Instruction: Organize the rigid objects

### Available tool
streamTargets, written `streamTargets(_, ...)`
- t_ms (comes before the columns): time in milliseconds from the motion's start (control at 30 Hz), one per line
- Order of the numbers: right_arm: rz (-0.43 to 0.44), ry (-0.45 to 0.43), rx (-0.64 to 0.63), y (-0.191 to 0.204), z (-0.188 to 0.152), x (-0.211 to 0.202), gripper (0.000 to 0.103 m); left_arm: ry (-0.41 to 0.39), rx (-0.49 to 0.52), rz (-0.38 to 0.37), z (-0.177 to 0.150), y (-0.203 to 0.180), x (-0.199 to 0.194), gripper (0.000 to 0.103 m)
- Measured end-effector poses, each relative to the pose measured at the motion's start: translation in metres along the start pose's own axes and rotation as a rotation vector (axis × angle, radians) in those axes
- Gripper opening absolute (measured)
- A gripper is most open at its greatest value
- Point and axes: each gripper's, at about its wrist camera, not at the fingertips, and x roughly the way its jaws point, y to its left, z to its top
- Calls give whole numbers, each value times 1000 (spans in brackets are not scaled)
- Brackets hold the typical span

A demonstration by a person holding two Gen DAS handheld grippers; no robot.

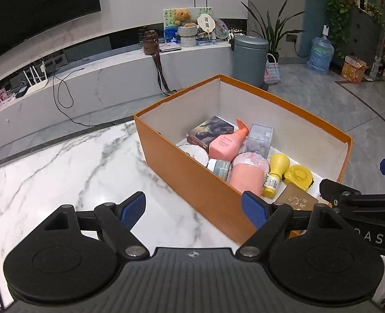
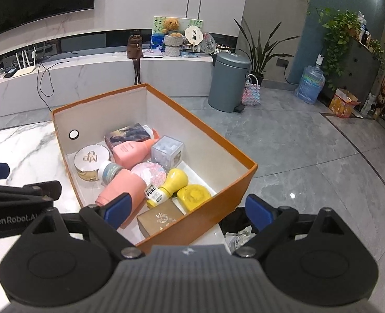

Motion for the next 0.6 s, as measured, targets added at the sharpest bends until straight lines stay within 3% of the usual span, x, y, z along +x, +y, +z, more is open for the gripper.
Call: streamTargets(600, -24, 6, 7, -3, -2, 6, 92, -5, 6, -20, 4, -7, -2, 97)
